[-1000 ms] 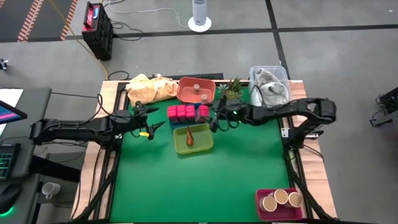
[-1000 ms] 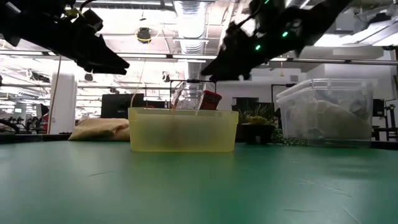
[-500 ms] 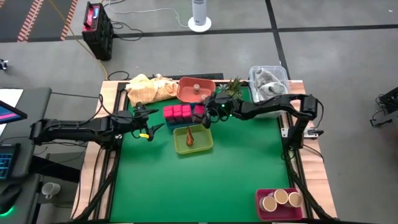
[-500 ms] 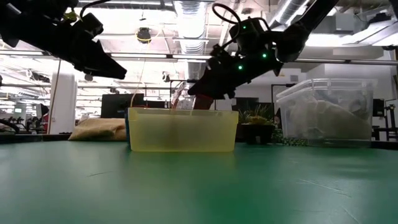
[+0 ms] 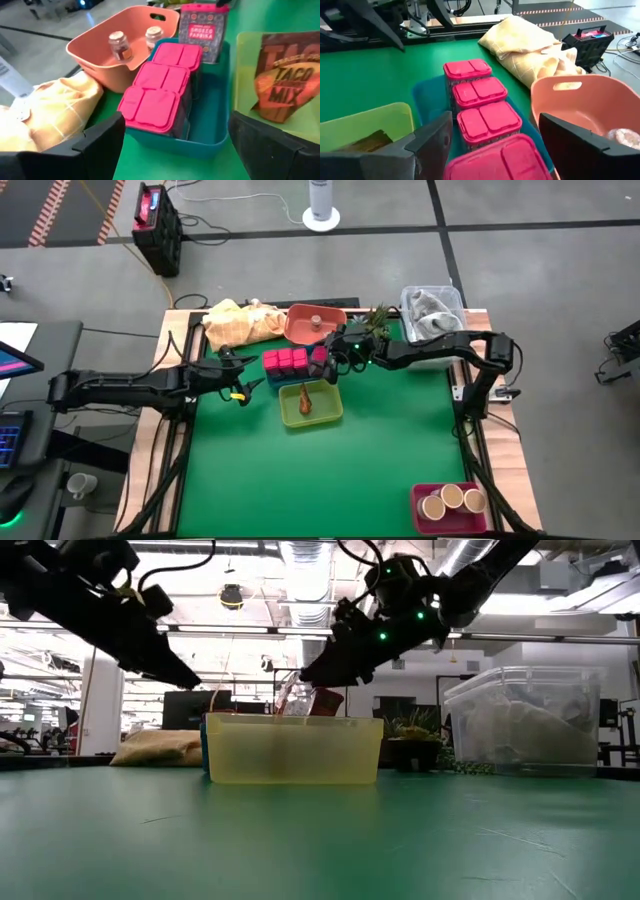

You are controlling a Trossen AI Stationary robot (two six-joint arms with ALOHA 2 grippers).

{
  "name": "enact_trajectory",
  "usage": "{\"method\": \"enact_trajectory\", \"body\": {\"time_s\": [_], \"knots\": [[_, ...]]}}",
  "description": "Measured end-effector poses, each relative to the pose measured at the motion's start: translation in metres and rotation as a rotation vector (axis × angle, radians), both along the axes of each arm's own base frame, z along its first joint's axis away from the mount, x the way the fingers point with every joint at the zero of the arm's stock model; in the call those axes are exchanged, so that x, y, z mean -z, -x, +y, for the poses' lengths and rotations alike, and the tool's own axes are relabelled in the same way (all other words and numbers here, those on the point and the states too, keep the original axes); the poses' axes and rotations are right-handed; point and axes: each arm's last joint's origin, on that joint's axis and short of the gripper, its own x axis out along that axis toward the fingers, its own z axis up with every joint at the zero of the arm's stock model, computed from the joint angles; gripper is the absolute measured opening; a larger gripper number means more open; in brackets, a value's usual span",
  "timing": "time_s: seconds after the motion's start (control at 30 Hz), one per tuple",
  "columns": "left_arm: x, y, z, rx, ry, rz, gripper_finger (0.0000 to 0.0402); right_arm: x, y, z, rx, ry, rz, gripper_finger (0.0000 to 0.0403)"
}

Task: Sort spices by type
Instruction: Adjust the red seasoning can

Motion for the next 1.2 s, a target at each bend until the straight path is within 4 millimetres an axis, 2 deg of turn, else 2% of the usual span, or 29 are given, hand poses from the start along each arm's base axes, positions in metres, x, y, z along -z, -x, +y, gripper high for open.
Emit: {"method": "enact_trajectory", "body": {"time_s": [0.27,0.47,0.63,0.77,0.97,1.2], "knots": [[0.0,-0.008,0.006,-0.042,-0.038,-0.019,0.0338,-0.012,-0.005,0.0,-0.006,0.0,0.021,0.0322],[0.0,-0.005,0.007,-0.078,-0.055,-0.003,0.0338,-0.036,0.009,0.004,0.032,0.058,0.165,0.0322],[-0.003,-0.003,0.008,-0.128,-0.082,-0.012,0.0338,-0.059,0.018,0.008,0.005,0.096,0.215,0.0322],[-0.003,-0.002,0.008,-0.146,-0.075,-0.018,0.0338,-0.062,0.019,0.011,-0.041,0.149,0.274,0.0322],[0.0,-0.003,0.006,-0.063,-0.028,-0.01,0.0338,-0.06,0.017,0.024,-0.248,0.462,0.382,0.0322],[0.003,-0.002,0.005,-0.005,-0.051,0.057,0.0338,-0.058,0.015,0.047,-0.374,0.894,0.593,0.0322]]}}
